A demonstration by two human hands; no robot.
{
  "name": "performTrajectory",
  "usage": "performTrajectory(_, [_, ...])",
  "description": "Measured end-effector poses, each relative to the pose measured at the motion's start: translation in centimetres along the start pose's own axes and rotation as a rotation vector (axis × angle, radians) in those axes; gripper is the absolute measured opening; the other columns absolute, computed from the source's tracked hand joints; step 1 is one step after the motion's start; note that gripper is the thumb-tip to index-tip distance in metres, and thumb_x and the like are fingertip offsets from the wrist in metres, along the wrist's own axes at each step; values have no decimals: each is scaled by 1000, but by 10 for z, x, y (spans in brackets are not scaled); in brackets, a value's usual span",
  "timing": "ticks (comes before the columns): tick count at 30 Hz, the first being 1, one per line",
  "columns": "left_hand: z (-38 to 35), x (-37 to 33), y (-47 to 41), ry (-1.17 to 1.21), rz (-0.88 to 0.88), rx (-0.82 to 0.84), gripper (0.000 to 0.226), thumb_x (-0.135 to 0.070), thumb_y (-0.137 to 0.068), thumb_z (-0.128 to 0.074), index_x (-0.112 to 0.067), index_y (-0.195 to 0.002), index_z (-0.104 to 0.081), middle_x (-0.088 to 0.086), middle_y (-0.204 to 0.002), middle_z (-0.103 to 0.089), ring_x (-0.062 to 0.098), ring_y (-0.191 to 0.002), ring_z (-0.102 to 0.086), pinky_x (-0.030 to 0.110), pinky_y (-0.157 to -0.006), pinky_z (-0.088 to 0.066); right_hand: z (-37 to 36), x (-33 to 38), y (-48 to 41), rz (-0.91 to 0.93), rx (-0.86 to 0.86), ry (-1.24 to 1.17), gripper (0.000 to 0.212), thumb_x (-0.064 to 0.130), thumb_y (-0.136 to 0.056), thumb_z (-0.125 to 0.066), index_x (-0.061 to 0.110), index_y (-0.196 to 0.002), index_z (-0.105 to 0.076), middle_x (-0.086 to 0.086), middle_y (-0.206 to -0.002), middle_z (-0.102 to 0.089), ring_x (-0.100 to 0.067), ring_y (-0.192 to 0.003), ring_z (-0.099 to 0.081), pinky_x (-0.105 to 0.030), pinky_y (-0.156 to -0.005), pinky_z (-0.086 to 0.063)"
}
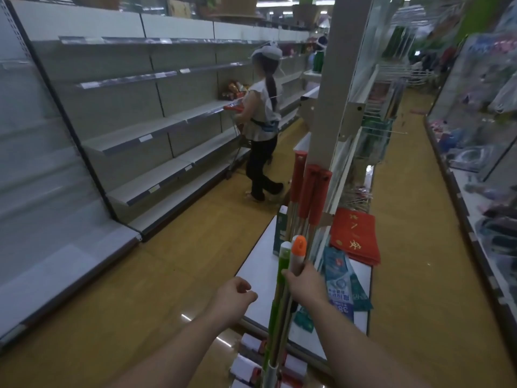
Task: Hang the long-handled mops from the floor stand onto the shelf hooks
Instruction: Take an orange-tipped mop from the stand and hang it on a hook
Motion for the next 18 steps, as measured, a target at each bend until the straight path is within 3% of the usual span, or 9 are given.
performTrajectory(2, [-8, -1, 3, -5, -12, 32, 40, -34, -91, -69, -21, -129, -61, -1, -124, -65, 15, -110, -62, 30, -89, -51, -4, -3, 9, 6, 44, -22, 50, 42, -95, -68, 14, -135, -60, -8, -117, -73, -28, -102, -72, -47, -90, -61])
performTrajectory(6, [-24, 0, 12, -60, -25, 92, 46, -34, -84, -72, -22, -127, -63, 0, -121, -66, 18, -107, -65, 38, -94, -57, -5, -6, 31, 48, 72, -54, 50, 46, -92, -71, 12, -128, -68, -7, -110, -76, -27, -100, -73, -49, -90, -61])
performTrajectory(11, [-58, 4, 33, -90, -75, 285, 50, -29, -82, -76, -24, -129, -59, -7, -116, -62, 12, -101, -65, 21, -70, -55, 4, -11, 72, 119, 75, -41, 44, 56, -86, -70, 21, -113, -73, 4, -97, -76, -15, -89, -72, -42, -86, -61])
performTrajectory(13, [-74, 6, 44, -144, -103, 386, 46, -28, -83, -75, -23, -126, -62, -7, -116, -65, 17, -103, -68, 33, -82, -61, 6, -14, 91, 148, 74, -18, 42, 60, -85, -68, 23, -106, -73, 6, -93, -76, -12, -86, -71, -41, -83, -60])
performTrajectory(15, [-90, 10, 58, -172, -105, 504, 37, -27, -85, -74, -19, -121, -67, 4, -117, -72, 26, -107, -70, 47, -97, -59, 11, -17, 107, 165, 66, -17, 38, 59, -86, -68, 25, -100, -72, 8, -88, -74, -8, -82, -69, -34, -75, -58])
performTrajectory(18, [-106, 13, 79, -164, -134, 584, 32, -29, -90, -68, -18, -120, -67, 14, -118, -73, 28, -108, -70, 48, -100, -56, 22, -23, 127, 179, 69, -33, 32, 55, -90, -69, 25, -99, -71, 11, -84, -71, -3, -78, -67, -21, -63, -46])
Point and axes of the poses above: each hand's wrist, its own y-axis away from the middle knuckle, its own z-axis out of the back of the hand, x = y × z, the point moved 8 cm from there along -y, towards the middle knuckle
